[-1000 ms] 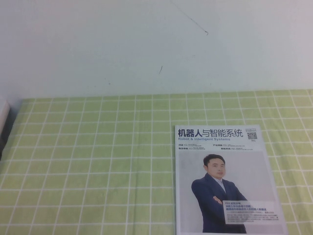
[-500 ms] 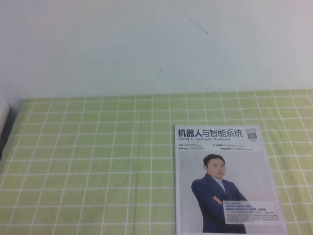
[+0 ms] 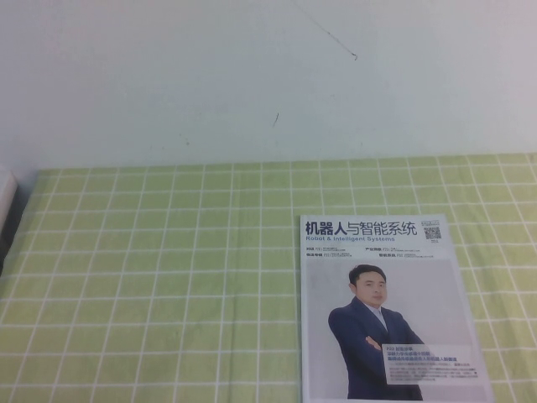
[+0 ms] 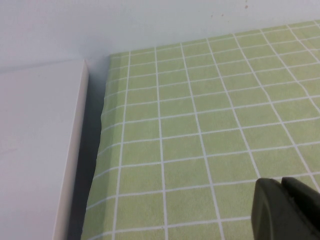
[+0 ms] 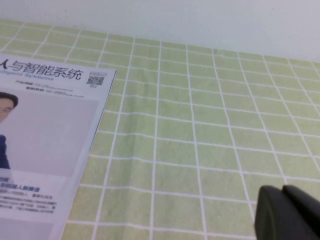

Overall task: Close book
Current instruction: 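Close the open booklet and leave it lying on the table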

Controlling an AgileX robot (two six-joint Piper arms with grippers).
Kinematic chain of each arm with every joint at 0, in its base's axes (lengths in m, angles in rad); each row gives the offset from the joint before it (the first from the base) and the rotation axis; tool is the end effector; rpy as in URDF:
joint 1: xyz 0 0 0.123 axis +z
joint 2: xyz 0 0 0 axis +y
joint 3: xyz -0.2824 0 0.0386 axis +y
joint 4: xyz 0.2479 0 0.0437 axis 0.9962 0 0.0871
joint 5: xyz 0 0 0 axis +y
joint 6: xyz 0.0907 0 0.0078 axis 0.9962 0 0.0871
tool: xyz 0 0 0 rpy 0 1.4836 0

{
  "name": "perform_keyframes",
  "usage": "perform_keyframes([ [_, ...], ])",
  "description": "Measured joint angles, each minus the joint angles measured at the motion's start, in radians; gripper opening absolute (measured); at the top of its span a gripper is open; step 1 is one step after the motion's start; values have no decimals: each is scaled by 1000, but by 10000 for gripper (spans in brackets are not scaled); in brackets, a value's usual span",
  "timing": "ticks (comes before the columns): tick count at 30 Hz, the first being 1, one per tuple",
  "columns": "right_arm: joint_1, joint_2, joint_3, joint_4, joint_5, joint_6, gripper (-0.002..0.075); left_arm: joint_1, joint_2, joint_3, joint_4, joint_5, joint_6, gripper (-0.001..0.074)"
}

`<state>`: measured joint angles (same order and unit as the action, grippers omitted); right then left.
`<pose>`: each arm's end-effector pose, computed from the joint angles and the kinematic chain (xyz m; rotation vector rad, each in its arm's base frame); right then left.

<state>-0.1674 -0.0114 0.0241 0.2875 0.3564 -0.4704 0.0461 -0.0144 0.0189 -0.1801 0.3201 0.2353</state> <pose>0.0537 0.0001 0.1748 -0.0996 1.8384 -0.1665 0.0538 -0.0027 0.1790 0.0565 1.8022 0.0278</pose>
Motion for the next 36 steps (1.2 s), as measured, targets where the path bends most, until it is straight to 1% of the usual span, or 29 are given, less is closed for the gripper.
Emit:
perform_keyframes([
  [2, 0, 0, -2, -54, 5, 79, -3, 0, 0, 0, 0, 0, 0, -2],
  [7, 16, 0, -6, -384, 7, 485, -3, 0, 0, 0, 0, 0, 0, -2],
  [8, 25, 0, -6, -420, 7, 542, -3, 0, 0, 0, 0, 0, 0, -2],
  [10, 58, 0, -6, -471, 7, 598, -3, 0, 0, 0, 0, 0, 0, -2],
  [14, 132, 0, -6, -497, 7, 609, -3, 0, 0, 0, 0, 0, 0, -2],
  [16, 152, 0, -6, -499, 7, 609, -3, 0, 0, 0, 0, 0, 0, -2],
  [36, 159, 0, -6, -499, 7, 609, -3, 0, 0, 0, 0, 2, 0, -2],
])
